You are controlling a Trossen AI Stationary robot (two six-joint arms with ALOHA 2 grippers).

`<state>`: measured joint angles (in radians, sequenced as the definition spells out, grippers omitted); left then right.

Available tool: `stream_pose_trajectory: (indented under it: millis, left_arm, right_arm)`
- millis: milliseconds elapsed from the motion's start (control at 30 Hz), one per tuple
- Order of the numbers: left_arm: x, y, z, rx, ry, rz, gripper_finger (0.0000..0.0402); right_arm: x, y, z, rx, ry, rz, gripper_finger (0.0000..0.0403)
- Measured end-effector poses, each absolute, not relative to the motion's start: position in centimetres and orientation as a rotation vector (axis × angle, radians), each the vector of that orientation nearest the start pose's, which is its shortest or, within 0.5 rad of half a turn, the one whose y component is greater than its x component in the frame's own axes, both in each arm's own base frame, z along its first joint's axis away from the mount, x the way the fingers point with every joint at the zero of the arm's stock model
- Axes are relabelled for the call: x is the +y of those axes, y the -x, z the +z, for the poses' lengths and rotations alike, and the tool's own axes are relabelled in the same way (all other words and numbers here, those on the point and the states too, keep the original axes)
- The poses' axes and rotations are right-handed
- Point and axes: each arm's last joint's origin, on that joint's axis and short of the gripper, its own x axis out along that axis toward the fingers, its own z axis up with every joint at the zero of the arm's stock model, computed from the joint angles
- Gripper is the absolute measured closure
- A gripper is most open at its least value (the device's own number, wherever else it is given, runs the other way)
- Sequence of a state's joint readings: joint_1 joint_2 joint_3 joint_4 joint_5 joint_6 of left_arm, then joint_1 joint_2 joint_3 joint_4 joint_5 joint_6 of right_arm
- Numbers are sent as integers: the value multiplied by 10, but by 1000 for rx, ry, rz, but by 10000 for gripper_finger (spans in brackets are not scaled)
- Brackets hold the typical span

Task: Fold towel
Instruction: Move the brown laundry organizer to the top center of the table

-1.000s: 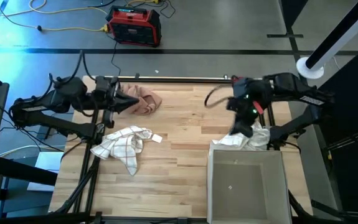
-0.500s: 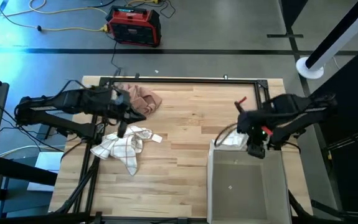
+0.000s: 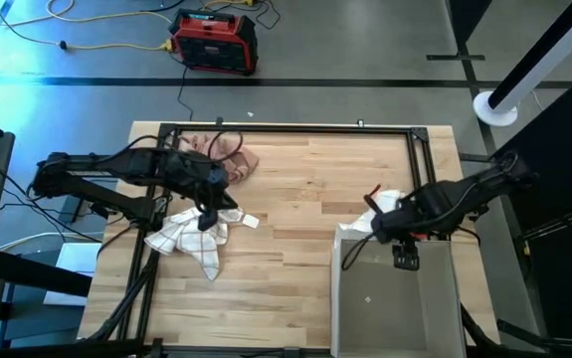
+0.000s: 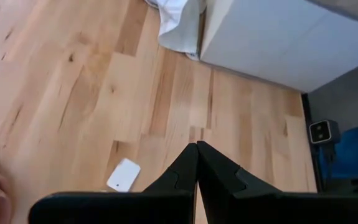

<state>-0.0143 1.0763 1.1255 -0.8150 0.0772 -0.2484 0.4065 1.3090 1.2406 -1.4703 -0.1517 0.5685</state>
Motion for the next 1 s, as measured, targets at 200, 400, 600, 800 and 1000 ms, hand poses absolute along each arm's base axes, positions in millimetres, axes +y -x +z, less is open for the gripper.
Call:
stream_pose_trajectory:
  millis: [200, 400, 600, 800, 1000]
  left_arm:
    - [-5, -207, 340, 780, 250, 16, 402]
    - [-5, -201, 337, 827, 235, 15, 402]
    - [-5, -177, 337, 926, 213, 32, 402]
    - [-4, -153, 348, 867, 194, 63, 402]
    - [-1, -134, 356, 800, 171, 120, 402]
  right_arm:
    - [84, -179, 277, 1676, -247, -127, 261]
    - [85, -182, 281, 1668, -307, -96, 392]
    - [82, -191, 325, 1545, -426, -20, 401]
    - [58, -202, 382, 1292, -566, -43, 402]
    - [8, -207, 405, 1056, -765, -430, 403]
